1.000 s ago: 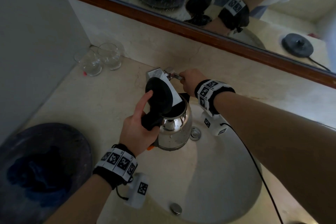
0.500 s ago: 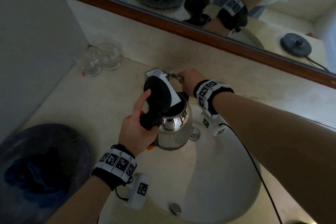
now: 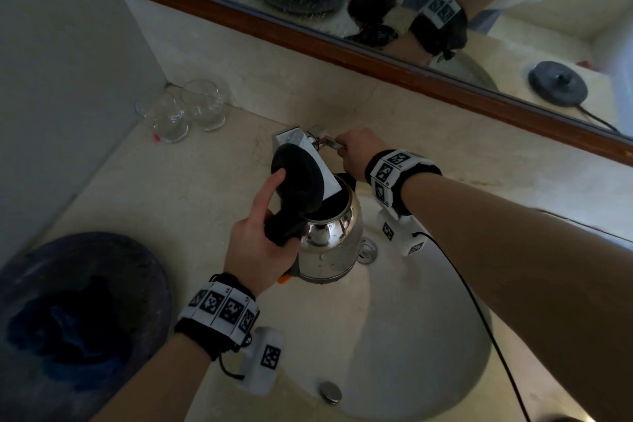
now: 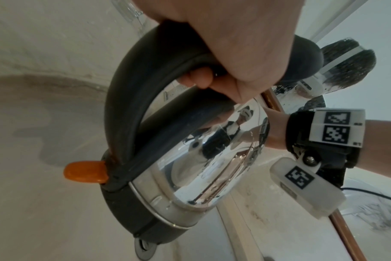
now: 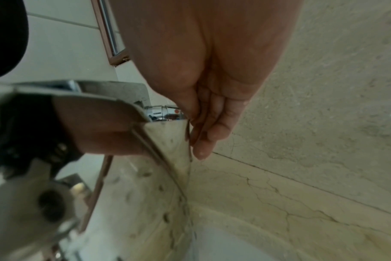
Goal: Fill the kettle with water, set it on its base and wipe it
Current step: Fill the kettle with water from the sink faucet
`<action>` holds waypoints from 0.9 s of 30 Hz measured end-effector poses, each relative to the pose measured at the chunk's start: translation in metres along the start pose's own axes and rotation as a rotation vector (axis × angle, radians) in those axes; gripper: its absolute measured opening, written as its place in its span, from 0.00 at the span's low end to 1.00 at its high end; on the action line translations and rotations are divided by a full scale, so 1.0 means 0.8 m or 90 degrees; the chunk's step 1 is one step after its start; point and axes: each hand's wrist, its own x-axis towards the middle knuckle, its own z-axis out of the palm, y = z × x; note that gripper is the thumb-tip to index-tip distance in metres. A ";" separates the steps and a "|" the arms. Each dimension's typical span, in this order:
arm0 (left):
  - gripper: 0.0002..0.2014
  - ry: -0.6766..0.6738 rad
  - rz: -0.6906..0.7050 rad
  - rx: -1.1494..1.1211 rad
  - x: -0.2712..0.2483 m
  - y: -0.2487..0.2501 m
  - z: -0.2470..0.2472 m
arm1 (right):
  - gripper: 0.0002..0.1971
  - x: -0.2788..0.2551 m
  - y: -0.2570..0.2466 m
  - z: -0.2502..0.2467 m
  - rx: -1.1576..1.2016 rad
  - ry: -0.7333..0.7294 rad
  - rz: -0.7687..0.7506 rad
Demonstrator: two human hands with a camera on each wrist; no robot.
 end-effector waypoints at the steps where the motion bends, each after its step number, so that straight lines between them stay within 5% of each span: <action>1: 0.49 0.002 0.000 -0.001 0.000 0.000 0.000 | 0.12 0.000 0.000 0.000 0.002 -0.001 0.001; 27: 0.49 0.001 0.002 0.006 -0.003 -0.006 0.000 | 0.12 0.009 0.004 0.006 0.003 0.008 -0.003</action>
